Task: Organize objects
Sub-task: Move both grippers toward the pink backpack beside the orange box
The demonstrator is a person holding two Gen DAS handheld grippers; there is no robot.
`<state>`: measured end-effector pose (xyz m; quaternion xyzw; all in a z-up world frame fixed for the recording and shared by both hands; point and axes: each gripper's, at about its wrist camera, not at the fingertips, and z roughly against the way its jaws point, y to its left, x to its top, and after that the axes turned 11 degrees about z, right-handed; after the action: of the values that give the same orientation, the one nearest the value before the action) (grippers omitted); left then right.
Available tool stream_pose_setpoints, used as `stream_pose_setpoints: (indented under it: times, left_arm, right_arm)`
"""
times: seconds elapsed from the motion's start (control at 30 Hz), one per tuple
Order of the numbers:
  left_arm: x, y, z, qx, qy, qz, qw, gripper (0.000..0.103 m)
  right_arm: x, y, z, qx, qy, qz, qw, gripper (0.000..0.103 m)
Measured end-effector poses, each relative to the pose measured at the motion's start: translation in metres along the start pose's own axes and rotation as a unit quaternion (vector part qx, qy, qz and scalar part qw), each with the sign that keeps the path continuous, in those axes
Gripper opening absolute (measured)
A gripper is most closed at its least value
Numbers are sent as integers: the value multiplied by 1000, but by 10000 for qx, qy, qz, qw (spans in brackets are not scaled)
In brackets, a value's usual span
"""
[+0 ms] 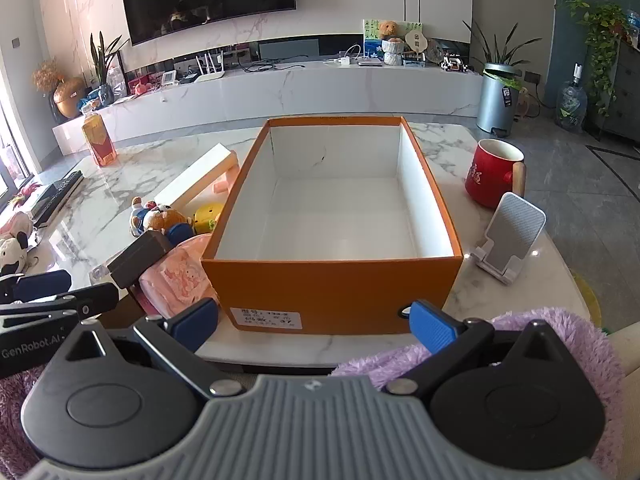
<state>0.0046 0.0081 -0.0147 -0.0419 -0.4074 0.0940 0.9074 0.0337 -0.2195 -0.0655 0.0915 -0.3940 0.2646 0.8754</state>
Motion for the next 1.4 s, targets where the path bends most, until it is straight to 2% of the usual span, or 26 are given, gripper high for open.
stream_pose_setpoints:
  times: [0.17,0.4,0.43,0.57,0.7,0.73,0.83,0.9,0.97,1.2,1.4]
  left_arm:
    - [-1,4,-2,-8,55,22,10000,68]
    - [0,13,-5,12,165,34,9999,61]
    - [0,15,-5,14,183,37,9998,58]
    - [3,23,-9,28,233,45,9997,50]
    - [3,29,-15,-72,354,69,9993,42]
    - [3,30,-18,-122,387,78,9991,40]
    - [5,34,-28,-250,477,98,9985,39]
    - [6,36,-37,-305,557,75,9980,39]
    - [8,39,-47,-350,708,62,9969,36]
    - [14,60,-65,-85,982,65,9951,26]
    - [21,78,-72,76,1075,186,9940,26]
  right_arm:
    - [0,3,-3,10,44,26,10000,102]
    - [2,6,-5,118,-46,75,9999,101]
    - [3,8,-6,156,-68,103,9998,99]
    - [9,17,-13,381,-35,226,9990,76]
    - [12,34,-24,691,27,356,9970,66]
    - [12,38,-28,757,58,387,9964,60]
    - [12,51,-42,933,218,454,9944,47]
    - [11,58,-51,1058,329,487,9926,44]
    - [11,66,-59,1181,419,552,9906,36]
    - [22,103,-81,1475,509,1030,9824,33]
    - [31,134,-99,1576,525,1576,9734,33]
